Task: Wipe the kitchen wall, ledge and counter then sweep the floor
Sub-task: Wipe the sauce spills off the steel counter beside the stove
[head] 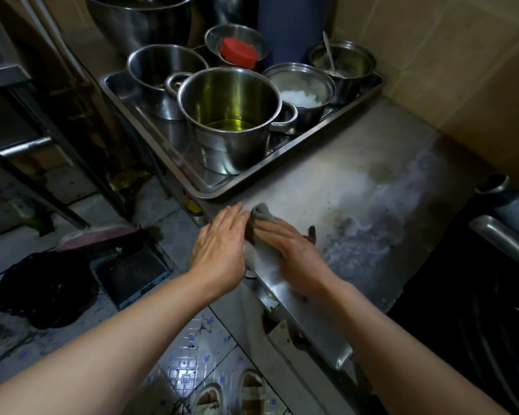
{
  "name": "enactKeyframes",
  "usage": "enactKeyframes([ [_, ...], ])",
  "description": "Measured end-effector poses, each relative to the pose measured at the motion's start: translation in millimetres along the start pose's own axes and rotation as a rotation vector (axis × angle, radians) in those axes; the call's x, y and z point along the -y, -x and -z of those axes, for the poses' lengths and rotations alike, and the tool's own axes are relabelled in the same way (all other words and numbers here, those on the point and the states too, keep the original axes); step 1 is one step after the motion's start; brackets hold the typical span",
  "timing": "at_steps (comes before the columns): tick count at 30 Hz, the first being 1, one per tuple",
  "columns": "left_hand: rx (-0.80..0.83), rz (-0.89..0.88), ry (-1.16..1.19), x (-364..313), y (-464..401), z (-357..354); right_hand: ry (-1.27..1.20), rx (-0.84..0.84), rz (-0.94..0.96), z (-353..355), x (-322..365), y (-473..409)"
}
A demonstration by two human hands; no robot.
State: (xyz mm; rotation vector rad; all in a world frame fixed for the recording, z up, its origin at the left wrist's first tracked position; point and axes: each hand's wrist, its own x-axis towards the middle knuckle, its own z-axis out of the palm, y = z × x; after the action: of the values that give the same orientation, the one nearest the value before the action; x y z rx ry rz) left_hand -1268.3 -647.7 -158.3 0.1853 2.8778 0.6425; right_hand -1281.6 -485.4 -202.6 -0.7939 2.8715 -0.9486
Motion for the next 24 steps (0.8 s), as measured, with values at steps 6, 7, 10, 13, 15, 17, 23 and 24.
enactKeyframes([
  [6,0.059,-0.039,-0.02,-23,-2,-14,0.157,-0.165,-0.419,41,-71,21],
  [7,0.06,-0.044,-0.021,-26,-2,-17,0.153,-0.185,-0.422,39,-68,22],
  [10,0.073,-0.057,-0.009,-35,0,-21,0.082,-0.187,-0.367,21,-39,33],
  [13,0.063,-0.071,0.003,-42,5,-20,0.038,-0.129,-0.211,2,-9,55],
  [15,0.055,-0.079,0.006,-44,9,-22,0.027,-0.072,-0.15,4,-3,67],
  [17,0.07,-0.093,0.004,-45,14,-25,0.042,-0.055,-0.182,18,-9,75],
  [23,0.13,-0.136,-0.009,-44,32,-33,0.092,-0.203,-0.504,30,-22,90],
  [24,0.132,-0.136,-0.008,-43,34,-34,0.072,-0.206,-0.5,23,-12,92],
])
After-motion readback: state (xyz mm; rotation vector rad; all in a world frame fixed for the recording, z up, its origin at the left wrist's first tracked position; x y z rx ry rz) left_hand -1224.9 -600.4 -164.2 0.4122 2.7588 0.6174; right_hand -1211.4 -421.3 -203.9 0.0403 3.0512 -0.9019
